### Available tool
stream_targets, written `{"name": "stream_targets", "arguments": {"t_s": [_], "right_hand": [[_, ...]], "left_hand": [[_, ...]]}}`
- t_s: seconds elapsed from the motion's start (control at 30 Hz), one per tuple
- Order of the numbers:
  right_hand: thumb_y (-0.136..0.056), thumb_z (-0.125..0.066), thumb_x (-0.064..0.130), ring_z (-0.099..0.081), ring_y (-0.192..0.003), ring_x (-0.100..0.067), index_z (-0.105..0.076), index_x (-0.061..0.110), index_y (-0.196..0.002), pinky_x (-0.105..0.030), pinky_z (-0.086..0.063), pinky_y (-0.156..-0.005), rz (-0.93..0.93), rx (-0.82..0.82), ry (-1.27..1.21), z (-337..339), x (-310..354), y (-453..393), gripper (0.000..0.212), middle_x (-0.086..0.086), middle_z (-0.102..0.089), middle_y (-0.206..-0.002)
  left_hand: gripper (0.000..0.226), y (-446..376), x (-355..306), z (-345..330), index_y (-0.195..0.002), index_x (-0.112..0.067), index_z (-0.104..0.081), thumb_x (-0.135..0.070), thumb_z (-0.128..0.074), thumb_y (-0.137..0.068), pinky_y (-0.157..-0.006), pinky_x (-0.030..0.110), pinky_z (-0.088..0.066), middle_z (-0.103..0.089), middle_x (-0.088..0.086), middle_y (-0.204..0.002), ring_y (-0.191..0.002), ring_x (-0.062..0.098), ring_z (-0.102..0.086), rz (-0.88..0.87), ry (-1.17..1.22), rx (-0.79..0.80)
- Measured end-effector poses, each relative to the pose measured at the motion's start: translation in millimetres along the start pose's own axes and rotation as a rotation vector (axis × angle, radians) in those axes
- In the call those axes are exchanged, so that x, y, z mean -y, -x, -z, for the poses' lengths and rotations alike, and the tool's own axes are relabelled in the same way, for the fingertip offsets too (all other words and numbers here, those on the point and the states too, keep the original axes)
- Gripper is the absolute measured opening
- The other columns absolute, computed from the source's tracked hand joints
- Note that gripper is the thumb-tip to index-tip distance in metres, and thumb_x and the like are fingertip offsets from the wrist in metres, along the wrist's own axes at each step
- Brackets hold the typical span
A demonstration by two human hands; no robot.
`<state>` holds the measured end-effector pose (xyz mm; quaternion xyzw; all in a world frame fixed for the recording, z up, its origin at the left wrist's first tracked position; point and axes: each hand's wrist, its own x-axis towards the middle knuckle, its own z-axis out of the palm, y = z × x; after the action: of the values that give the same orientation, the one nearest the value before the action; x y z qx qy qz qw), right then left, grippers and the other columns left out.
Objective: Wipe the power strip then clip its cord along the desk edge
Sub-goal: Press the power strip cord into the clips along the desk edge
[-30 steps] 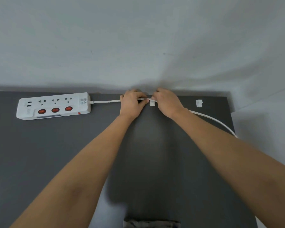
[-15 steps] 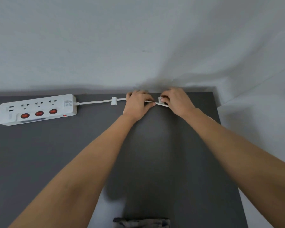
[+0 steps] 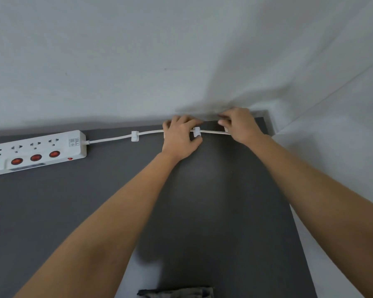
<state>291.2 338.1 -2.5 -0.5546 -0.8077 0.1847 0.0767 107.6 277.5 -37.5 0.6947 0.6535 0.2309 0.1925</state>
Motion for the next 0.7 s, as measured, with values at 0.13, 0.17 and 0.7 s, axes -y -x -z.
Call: {"name": "stream_targets", "arguments": {"t_s": [0.13, 0.17, 0.7], "right_hand": [[-0.082, -0.066, 0.014, -0.065, -0.087, -0.032, -0.072, 0.003, -0.094, -0.034, -0.046, -0.08, -0.075, 0.063, -0.046, 1, -19, 10, 0.017, -0.019, -0.073, -0.092], [-0.082, -0.066, 0.014, -0.065, -0.086, -0.032, -0.073, 0.004, -0.092, -0.032, -0.046, -0.079, -0.067, 0.061, -0.041, 0, -20, 9, 0.016, -0.019, -0.073, -0.092], [-0.08, -0.069, 0.019, -0.063, -0.091, -0.034, -0.068, 0.015, -0.104, -0.041, -0.051, -0.079, -0.052, 0.075, 0.008, 3, -18, 16, 0.025, -0.016, -0.072, -0.096]], "left_hand": [[0.022, -12, -19, -18, -0.102, -0.029, -0.071, -0.039, -0.064, -0.084, -0.091, 0.039, -0.028, -0.066, -0.004, -0.111, -0.111, 0.022, -0.051, -0.055, 0.005, 0.085], [0.019, -14, -22, -21, -0.099, -0.027, -0.072, -0.037, -0.064, -0.084, -0.088, 0.038, -0.029, -0.067, -0.003, -0.109, -0.11, 0.023, -0.052, -0.032, 0.032, 0.077], [0.049, 3, -15, -17, -0.128, -0.036, -0.055, -0.05, -0.061, -0.082, -0.108, 0.052, -0.02, -0.04, 0.002, -0.145, -0.133, 0.023, -0.034, 0.185, -0.024, -0.058]]}}
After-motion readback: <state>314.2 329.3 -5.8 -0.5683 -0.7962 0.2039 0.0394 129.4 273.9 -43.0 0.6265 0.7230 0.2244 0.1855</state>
